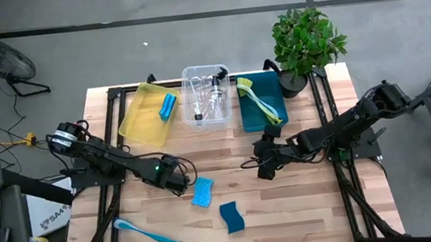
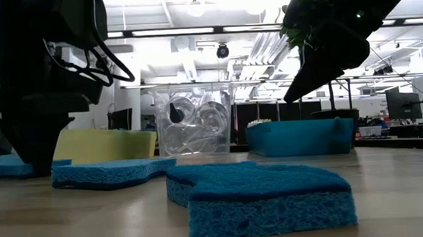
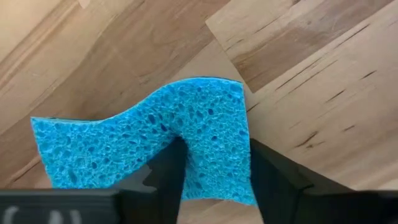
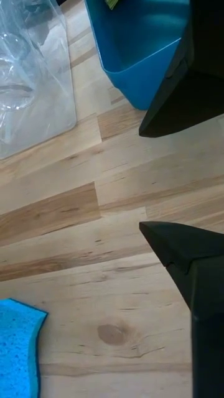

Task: Pick & Place Kitchen Sink Supplies
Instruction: Put the blue sponge into the yellow bin

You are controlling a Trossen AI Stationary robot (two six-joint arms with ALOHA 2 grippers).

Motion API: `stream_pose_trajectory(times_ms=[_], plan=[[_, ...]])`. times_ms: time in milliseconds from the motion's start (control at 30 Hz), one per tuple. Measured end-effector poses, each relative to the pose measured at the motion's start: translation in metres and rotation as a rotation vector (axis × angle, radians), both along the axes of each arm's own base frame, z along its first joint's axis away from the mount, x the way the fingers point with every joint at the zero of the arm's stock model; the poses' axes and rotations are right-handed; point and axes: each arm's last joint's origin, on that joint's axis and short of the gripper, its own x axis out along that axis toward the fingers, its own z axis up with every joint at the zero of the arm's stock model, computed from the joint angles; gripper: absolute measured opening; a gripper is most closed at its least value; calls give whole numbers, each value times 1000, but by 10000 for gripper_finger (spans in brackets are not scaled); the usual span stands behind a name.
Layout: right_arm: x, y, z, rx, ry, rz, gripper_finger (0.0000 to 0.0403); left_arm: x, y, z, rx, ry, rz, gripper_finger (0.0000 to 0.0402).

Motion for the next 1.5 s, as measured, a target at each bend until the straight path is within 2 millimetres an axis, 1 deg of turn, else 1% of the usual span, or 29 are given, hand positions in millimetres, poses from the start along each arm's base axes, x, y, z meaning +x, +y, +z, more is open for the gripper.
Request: stream_pose_trajectory(times_ms=[100,233,733,833,900,1200,1367,1500], plan=[[0,0,0,0,0,0,227,0,0,0,-1,-2,4,124],[0,0,0,0,-1,0,227,1,0,0,-3,-6,5,93],[0,0,0,0,-1,0,227,1,-1,0,-5,-10,-5,19],[0,0,0,0,-1,0,227,2,-1,2,1,-4,-30,5],[0,0,0,0,-1,0,227,5,-1,5,16,-11,-54,3],[0,0,0,1,-3,0,227,25,-7,30,123,-125,-174,3],[0,0,0,-4,-1,5,227,30,-16,44,230,-175,-290,3],[0,0,0,-4,-1,6,227,29,-23,55,333,-205,-356,3]])
